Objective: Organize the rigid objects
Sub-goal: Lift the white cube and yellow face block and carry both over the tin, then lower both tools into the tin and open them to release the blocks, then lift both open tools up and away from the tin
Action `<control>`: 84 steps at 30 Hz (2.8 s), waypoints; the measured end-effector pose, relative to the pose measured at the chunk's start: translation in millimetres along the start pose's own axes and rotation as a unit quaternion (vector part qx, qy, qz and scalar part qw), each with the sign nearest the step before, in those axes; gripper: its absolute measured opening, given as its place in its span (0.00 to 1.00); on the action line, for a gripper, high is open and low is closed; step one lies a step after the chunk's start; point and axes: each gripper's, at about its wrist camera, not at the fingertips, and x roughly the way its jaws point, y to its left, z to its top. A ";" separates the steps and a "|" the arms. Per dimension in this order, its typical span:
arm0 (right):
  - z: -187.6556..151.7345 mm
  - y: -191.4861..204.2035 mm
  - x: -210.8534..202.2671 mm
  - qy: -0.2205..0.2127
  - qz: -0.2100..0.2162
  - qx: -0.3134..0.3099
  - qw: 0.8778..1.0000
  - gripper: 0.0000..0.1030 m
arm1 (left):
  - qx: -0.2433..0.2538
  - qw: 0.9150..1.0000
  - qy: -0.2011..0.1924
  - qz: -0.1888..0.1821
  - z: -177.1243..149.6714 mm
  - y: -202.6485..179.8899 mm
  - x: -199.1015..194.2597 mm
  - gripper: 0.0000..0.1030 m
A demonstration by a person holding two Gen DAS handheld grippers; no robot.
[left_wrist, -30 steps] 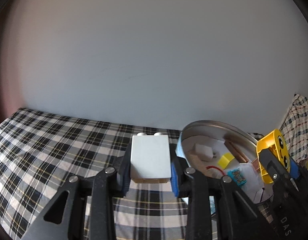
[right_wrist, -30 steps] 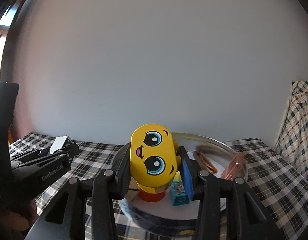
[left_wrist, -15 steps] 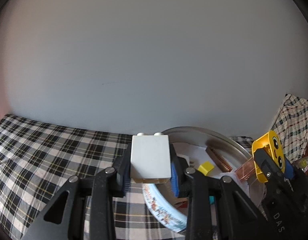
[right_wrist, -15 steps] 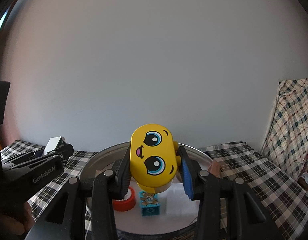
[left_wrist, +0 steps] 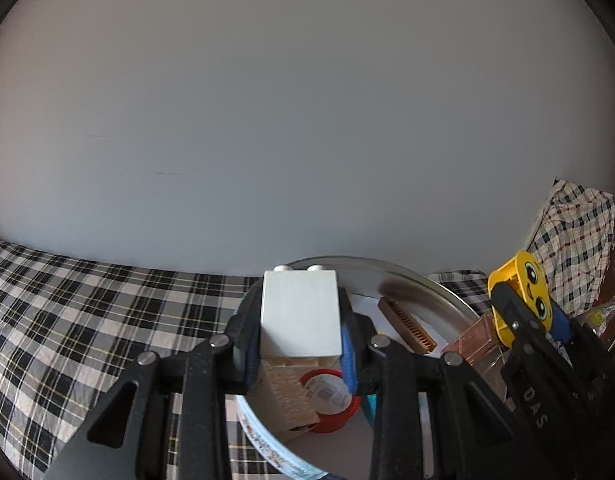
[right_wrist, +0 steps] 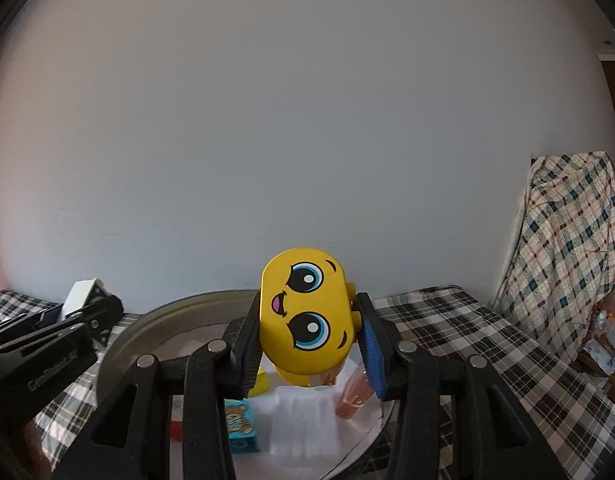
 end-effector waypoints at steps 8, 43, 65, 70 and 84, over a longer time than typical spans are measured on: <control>0.7 -14.7 25.1 0.015 -0.020 0.005 1.000 0.44 | 0.008 1.000 0.015 -0.011 1.6 -15.1 18.9 0.29; 24.5 -44.5 80.2 0.095 0.047 0.042 0.994 0.44 | 0.013 0.994 0.113 0.005 35.6 -18.4 73.1 0.29; 12.2 -3.5 202.9 0.358 0.086 0.074 0.927 0.45 | 0.048 0.953 0.296 0.045 35.0 -28.9 168.6 0.35; 4.3 -14.2 210.4 0.375 0.124 0.127 0.910 0.67 | 0.074 0.951 0.297 0.034 30.5 -50.7 159.2 0.95; 11.1 -21.7 153.2 0.351 0.153 0.180 0.906 0.72 | 0.064 0.966 0.241 0.065 24.2 -29.4 107.4 0.99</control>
